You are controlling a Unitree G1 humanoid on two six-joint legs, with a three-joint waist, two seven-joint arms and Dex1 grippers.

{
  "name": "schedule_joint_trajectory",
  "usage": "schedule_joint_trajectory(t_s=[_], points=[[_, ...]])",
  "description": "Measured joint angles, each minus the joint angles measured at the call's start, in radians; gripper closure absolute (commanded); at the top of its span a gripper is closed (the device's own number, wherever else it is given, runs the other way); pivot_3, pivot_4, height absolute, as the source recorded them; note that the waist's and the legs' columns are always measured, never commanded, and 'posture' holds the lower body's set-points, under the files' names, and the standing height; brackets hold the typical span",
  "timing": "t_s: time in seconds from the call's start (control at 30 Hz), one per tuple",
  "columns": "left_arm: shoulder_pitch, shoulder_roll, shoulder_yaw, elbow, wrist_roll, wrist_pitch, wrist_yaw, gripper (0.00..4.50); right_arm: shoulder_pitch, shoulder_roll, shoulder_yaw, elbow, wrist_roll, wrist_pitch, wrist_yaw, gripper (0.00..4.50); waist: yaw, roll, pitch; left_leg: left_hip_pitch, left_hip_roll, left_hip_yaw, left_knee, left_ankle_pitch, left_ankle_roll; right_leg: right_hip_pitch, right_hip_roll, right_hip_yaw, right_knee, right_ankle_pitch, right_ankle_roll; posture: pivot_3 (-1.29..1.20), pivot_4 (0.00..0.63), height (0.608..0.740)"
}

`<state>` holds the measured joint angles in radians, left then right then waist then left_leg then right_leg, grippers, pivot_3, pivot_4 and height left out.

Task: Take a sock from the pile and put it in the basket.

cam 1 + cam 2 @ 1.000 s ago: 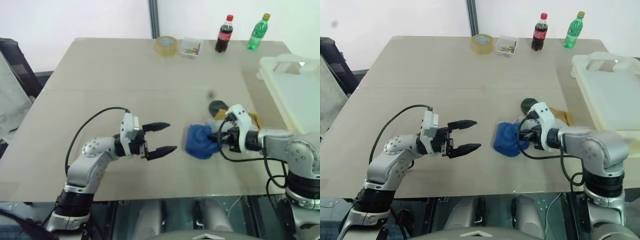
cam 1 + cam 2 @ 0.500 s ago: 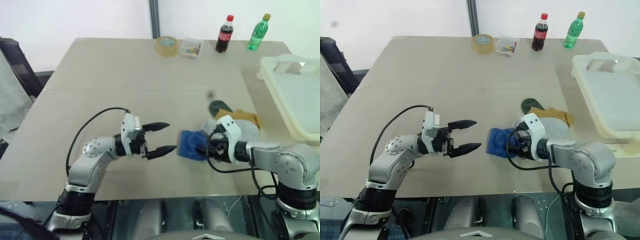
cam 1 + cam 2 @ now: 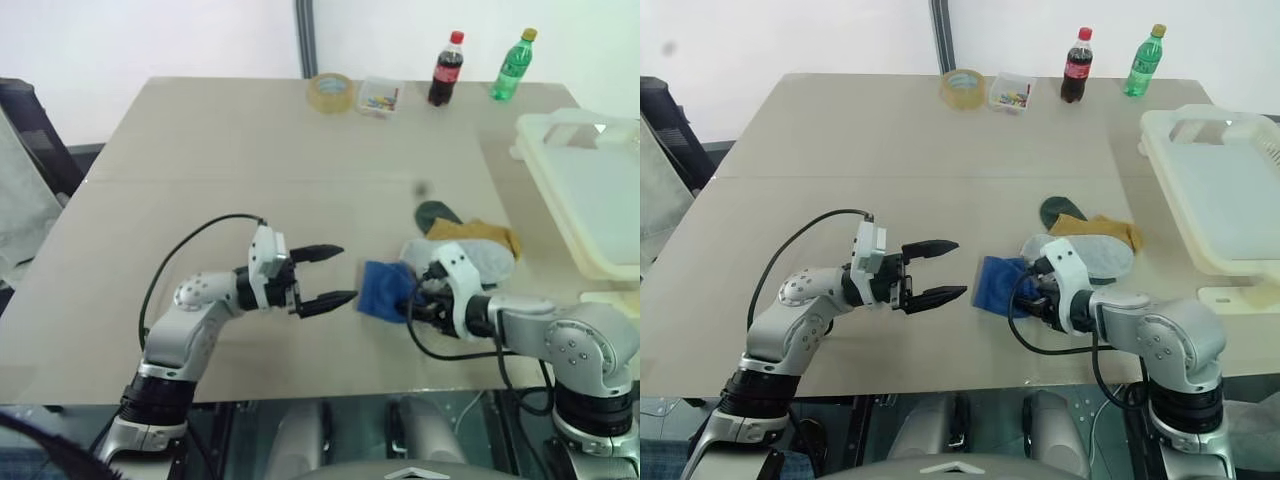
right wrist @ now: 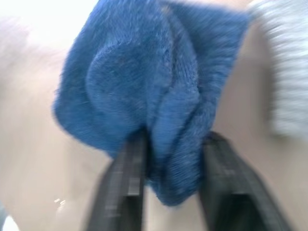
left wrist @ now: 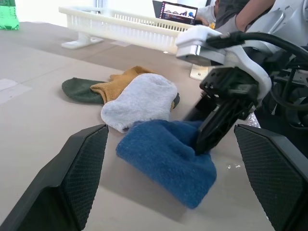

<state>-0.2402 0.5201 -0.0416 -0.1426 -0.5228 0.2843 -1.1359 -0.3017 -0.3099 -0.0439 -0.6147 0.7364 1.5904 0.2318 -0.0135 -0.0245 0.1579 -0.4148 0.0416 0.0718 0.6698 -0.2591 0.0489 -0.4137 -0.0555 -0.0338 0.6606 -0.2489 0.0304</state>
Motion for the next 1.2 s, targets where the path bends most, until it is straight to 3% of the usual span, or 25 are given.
schedule_joint_trajectory(t_s=[0.03, 0.37, 0.77, 0.97, 1.03, 1.2], points=[[0.0, 0.0, 0.0, 0.0, 0.001, -0.001, 0.0, 0.0, -0.001, 0.004, 0.0, 0.001, 0.001, 0.0, 0.0, 4.44, 0.0, 0.0, 0.0, 0.0, 0.0, 0.0, 0.0, 0.0, 0.0, 0.0, 0.0, 0.0, 0.0, 0.0, 0.0, 0.0, 0.15, 0.735], [0.003, 0.001, 0.0, 0.0, 0.01, -0.009, -0.003, 0.0, -0.038, -0.027, -0.005, 0.028, 0.019, 0.013, 0.017, 4.44, 0.0, 0.0, 0.0, 0.0, 0.0, 0.0, 0.0, 0.0, 0.0, 0.0, 0.0, 0.0, 0.0, 0.0, 0.0, 0.0, 0.15, 0.735], [-0.048, -0.024, 0.001, 0.003, -0.019, -0.029, -0.03, 0.0, -0.163, -0.435, -0.276, 0.176, 0.32, 0.018, 0.136, 4.44, 0.005, 0.001, 0.001, -0.001, -0.001, 0.0, 0.0, 0.0, 0.0, 0.0, 0.0, 0.001, -0.001, 0.0, 0.0, 0.0, 0.15, 0.735], [-0.119, -0.051, -0.002, -0.002, -0.015, -0.057, -0.027, 0.0, -0.23, -0.562, -0.32, 0.325, 0.355, 0.018, 0.16, 4.44, 0.006, 0.001, 0.002, -0.002, -0.001, 0.001, 0.001, 0.0, 0.0, 0.0, 0.0, 0.004, -0.001, 0.0, 0.0, 0.0, 0.15, 0.735], [-0.2, -0.075, -0.005, -0.002, -0.009, -0.094, -0.021, 0.0, -0.338, -0.658, -0.341, 0.49, 0.362, 0.018, 0.18, 4.44, 0.006, 0.001, 0.002, -0.002, -0.001, 0.001, 0.001, 0.0, 0.001, 0.0, 0.0, 0.004, -0.002, 0.0, 0.0, 0.0, 0.15, 0.735], [-0.255, -0.104, -0.009, -0.001, -0.011, -0.103, -0.013, 0.0, -0.442, -0.71, -0.357, 0.729, 0.279, 0.014, 0.192, 4.44, 0.006, 0.001, 0.002, -0.002, -0.001, 0.003, 0.001, 0.0, 0.001, 0.0, 0.001, 0.006, -0.003, 0.0, 0.0, 0.0, 0.15, 0.735]])
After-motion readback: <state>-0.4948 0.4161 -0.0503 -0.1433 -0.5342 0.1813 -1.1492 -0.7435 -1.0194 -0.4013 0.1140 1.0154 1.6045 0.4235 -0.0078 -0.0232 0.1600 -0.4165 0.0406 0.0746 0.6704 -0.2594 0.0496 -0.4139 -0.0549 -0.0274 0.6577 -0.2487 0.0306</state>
